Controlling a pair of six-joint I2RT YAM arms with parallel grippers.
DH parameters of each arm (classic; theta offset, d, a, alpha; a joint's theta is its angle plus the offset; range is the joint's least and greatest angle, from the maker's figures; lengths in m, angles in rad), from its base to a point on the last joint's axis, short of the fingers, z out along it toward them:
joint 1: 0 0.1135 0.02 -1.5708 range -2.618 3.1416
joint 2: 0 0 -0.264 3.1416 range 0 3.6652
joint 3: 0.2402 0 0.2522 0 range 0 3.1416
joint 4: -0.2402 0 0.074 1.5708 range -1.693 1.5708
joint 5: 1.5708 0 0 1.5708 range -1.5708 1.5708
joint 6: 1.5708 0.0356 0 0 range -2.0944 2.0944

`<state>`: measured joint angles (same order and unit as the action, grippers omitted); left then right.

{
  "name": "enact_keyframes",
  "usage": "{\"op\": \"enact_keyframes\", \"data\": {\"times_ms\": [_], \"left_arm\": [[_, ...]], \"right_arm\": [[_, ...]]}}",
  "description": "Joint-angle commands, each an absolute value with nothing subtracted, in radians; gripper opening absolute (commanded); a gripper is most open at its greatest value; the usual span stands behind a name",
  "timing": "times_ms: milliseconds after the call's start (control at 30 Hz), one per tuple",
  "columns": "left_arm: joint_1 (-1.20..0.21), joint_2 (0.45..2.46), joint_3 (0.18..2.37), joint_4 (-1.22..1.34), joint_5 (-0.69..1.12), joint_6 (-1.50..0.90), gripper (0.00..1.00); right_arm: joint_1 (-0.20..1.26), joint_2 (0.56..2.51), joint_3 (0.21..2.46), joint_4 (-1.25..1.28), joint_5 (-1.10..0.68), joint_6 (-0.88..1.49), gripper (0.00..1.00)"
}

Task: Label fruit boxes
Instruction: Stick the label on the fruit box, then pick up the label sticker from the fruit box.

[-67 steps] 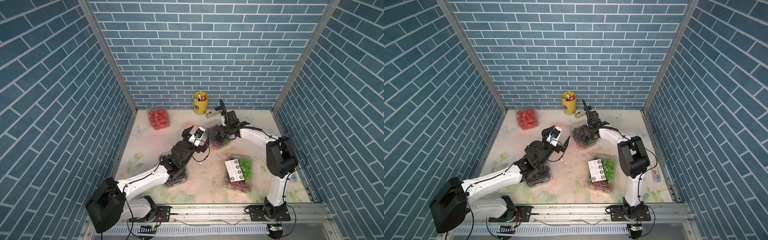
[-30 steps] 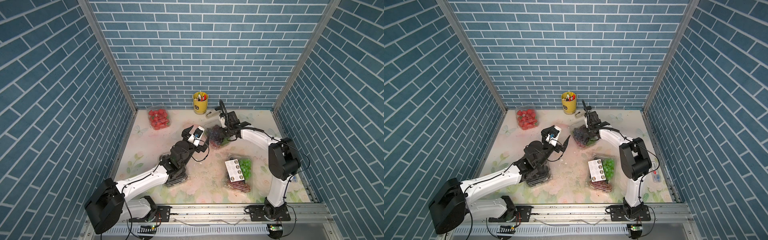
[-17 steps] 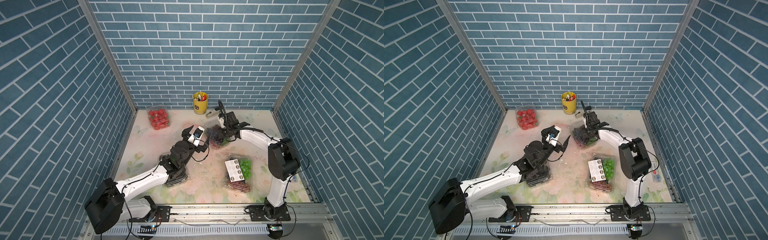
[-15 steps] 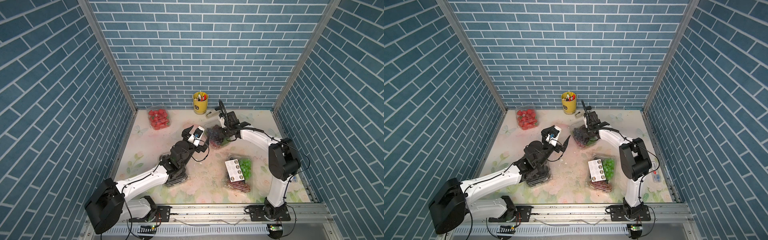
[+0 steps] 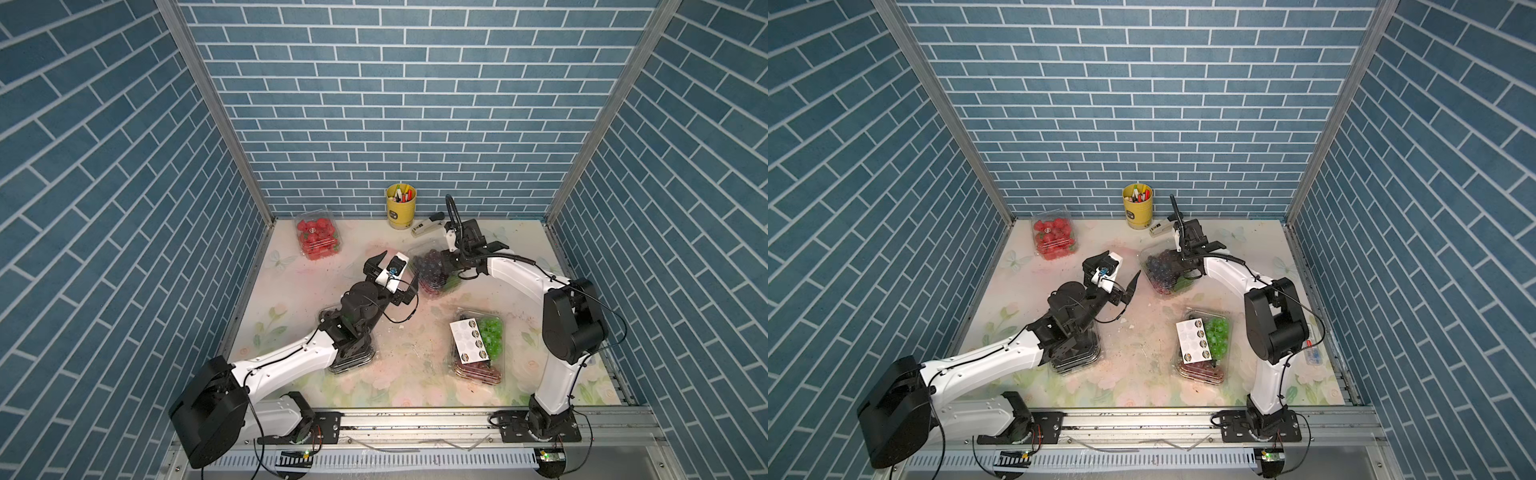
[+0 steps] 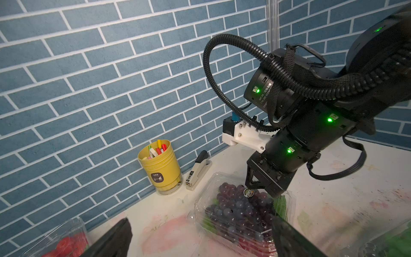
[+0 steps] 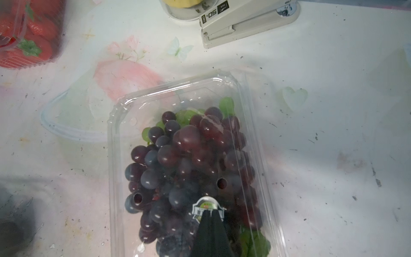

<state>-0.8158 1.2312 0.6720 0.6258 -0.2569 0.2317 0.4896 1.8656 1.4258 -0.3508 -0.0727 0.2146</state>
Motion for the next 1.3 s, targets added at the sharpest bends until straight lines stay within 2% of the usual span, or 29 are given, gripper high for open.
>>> {"op": "enact_keyframes", "data": {"times_ms": [0, 333, 600, 667, 800, 1033, 1267], "left_arm": [[-0.813, 1.232, 0.672, 0.642, -0.252, 0.223, 1.00], [-0.813, 1.231, 0.672, 0.640, -0.249, 0.222, 1.00], [-0.813, 1.236, 0.680, 0.623, -0.243, 0.213, 1.00], [-0.813, 1.240, 0.693, 0.589, -0.242, 0.198, 1.00], [-0.813, 1.258, 0.755, 0.486, -0.235, 0.154, 1.00], [-0.811, 1.242, 0.809, 0.311, -0.293, -0.093, 1.00], [-0.817, 1.212, 0.764, 0.278, -0.107, -0.344, 0.98]], "right_arm": [[0.486, 1.891, 1.416, -0.355, -0.081, 0.242, 0.00], [0.482, 1.924, 1.414, -0.367, -0.079, 0.240, 0.00], [0.460, 1.881, 1.385, -0.377, 0.000, 0.250, 0.00], [0.454, 1.849, 1.371, -0.364, -0.001, 0.251, 0.00], [0.454, 1.758, 1.338, -0.342, -0.001, 0.260, 0.12], [0.454, 1.577, 1.226, -0.354, -0.022, 0.315, 0.18], [0.478, 1.341, 1.033, -0.393, -0.063, 0.372, 0.19]]}}
